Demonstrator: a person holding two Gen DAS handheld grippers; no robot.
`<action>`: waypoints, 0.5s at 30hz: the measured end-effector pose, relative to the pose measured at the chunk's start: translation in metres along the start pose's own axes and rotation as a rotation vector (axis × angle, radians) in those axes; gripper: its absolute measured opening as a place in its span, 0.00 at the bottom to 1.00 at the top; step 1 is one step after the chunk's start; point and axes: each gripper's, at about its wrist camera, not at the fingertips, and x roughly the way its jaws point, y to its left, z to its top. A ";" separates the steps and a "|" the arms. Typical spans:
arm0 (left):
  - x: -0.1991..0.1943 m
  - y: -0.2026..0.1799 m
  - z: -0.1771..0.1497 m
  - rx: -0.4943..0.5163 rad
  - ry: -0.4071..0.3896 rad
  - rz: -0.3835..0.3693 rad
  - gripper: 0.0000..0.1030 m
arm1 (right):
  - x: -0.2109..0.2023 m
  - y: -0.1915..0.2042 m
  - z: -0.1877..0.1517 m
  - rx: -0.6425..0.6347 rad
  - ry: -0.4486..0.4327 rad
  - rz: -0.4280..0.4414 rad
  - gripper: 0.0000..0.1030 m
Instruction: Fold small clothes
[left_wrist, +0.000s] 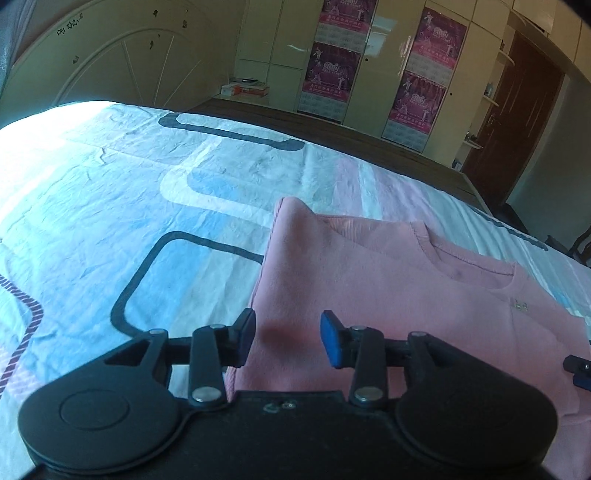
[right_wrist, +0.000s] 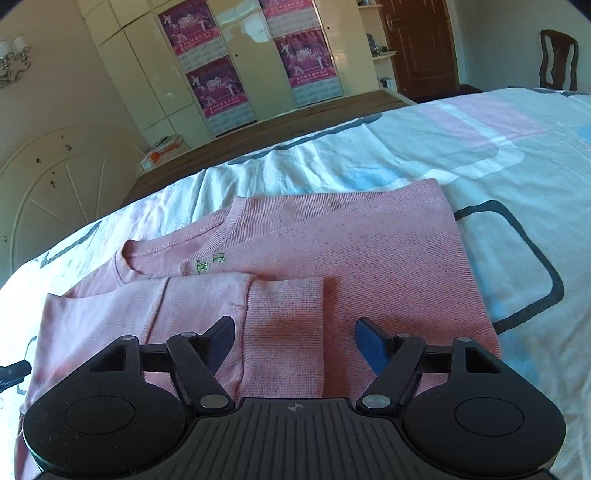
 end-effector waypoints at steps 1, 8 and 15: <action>0.009 -0.002 0.003 0.004 0.002 0.002 0.34 | 0.002 0.001 0.000 -0.008 -0.004 0.000 0.65; 0.046 -0.001 0.011 0.047 -0.029 0.094 0.07 | 0.010 0.023 0.004 -0.091 -0.011 0.051 0.15; 0.041 0.000 0.012 0.050 -0.033 0.106 0.03 | 0.015 0.017 0.002 -0.156 -0.046 -0.107 0.16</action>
